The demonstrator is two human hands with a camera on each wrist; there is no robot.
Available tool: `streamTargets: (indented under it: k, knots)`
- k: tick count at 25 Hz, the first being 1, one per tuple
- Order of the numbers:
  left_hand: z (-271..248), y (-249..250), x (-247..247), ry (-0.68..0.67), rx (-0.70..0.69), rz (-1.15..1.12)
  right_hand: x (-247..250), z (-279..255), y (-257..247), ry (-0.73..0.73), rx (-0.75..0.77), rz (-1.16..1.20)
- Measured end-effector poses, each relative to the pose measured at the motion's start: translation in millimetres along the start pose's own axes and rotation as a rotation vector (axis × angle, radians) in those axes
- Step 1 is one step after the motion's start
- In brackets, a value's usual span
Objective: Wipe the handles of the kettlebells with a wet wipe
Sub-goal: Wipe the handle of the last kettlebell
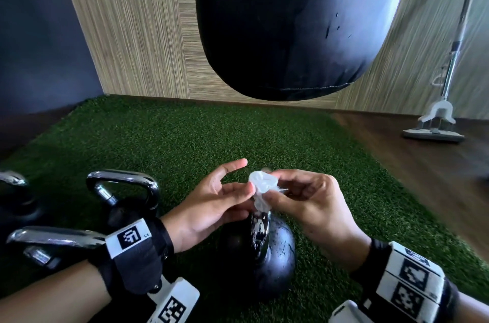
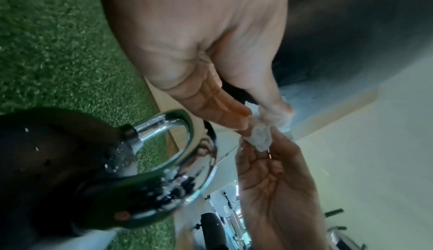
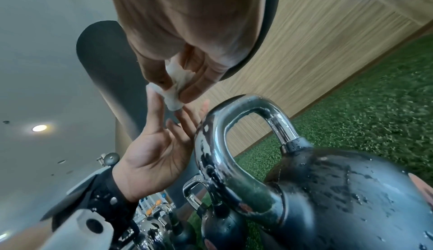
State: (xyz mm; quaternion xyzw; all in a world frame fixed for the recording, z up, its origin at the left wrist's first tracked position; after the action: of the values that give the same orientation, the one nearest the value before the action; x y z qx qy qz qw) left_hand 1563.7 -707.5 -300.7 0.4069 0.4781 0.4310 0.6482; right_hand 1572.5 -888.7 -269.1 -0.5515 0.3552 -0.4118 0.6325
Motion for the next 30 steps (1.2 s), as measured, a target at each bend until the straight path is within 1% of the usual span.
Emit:
streamTargets:
  k: [2, 3, 4, 6, 7, 8, 9, 10, 12, 13, 14, 16, 18, 20, 22, 23, 27, 30]
  knots:
    - [-1.0, -1.9, 7.4, -0.101, -0.05, 0.193, 16.3, 6.9, 11.6, 0.114, -0.044, 0.026]
    - [-1.1, -5.7, 14.0, -0.146, -0.071, 0.35, 27.1, 11.3, 20.8, 0.175, -0.087, 0.062]
    - [-1.4, -12.5, 20.6, -0.22, -0.058, 0.537, 38.5, 15.8, 31.7, 0.233, -0.137, 0.109]
    - [-6.9, -37.4, 28.5, -0.487, 0.08, 0.972, 57.8, 24.2, 55.9, 0.325, -0.247, 0.225]
    - [-10.8, -53.5, 28.7, -0.601, 0.125, 1.148, 63.1, 27.7, 67.1, 0.358, -0.302, 0.268]
    - [-13.9, -69.1, 24.7, -0.664, 0.122, 1.251, 66.4, 31.2, 77.6, 0.381, -0.342, 0.287]
    - [-16.1, -80.6, 15.9, -0.659, 0.092, 1.288, 67.7, 34.6, 86.5, 0.402, -0.375, 0.289]
    - [-17.8, -90.0, 7.5, -0.578, 0.062, 1.284, 67.9, 37.8, 93.9, 0.415, -0.394, 0.282]
    - [-20.1, -102.9, 1.1, -0.345, 0.014, 1.241, 65.6, 44.9, 106.2, 0.43, -0.414, 0.279]
    - [-19.8, -106.1, 1.0, -0.272, -0.04, 1.223, 64.0, 47.8, 110.5, 0.433, -0.42, 0.282]
    - [-19.2, -106.1, 0.9, -0.248, -0.101, 1.237, 62.7, 50.9, 115.3, 0.431, -0.422, 0.278]
    - [-17.8, -101.0, -1.7, -0.277, -0.207, 1.284, 57.4, 57.1, 122.4, 0.411, -0.42, 0.253]
    - [-15.9, -92.0, -5.8, -0.317, -0.235, 1.253, 49.3, 61.7, 126.5, 0.362, -0.409, 0.202]
    - [-14.3, -82.0, -5.5, -0.34, -0.238, 1.177, 43.6, 65.2, 130.1, 0.325, -0.419, 0.139]
    - [-11.9, -72.9, 0.6, -0.347, -0.214, 1.128, 44.9, 66.6, 137.7, 0.356, -0.457, 0.086]
    - [-11.7, -69.9, 4.8, -0.359, -0.181, 1.118, 46.3, 65.3, 141.0, 0.377, -0.482, 0.064]
    - [-11.3, -63.9, 6.6, -0.498, -0.106, 1.136, 50.4, 55.3, 146.8, 0.417, -0.559, -0.054]
    - [-11.7, -68.1, 15.5, -0.569, -0.097, 1.204, 49.5, 60.3, 142.1, 0.427, -0.573, -0.011]
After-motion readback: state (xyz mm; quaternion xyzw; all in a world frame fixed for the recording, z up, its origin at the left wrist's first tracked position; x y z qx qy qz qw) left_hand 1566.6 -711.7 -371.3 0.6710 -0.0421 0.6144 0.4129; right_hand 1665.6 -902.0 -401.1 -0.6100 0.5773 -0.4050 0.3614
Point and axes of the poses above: each hand's wrist, its own z-axis towards the middle knuckle, its own x-axis out of the back of the hand, y = z × x, the point moved 5 cm from there along z, towards the middle knuckle, and after that the axes turned 15 degrees about -x, right-handed, at the moved point
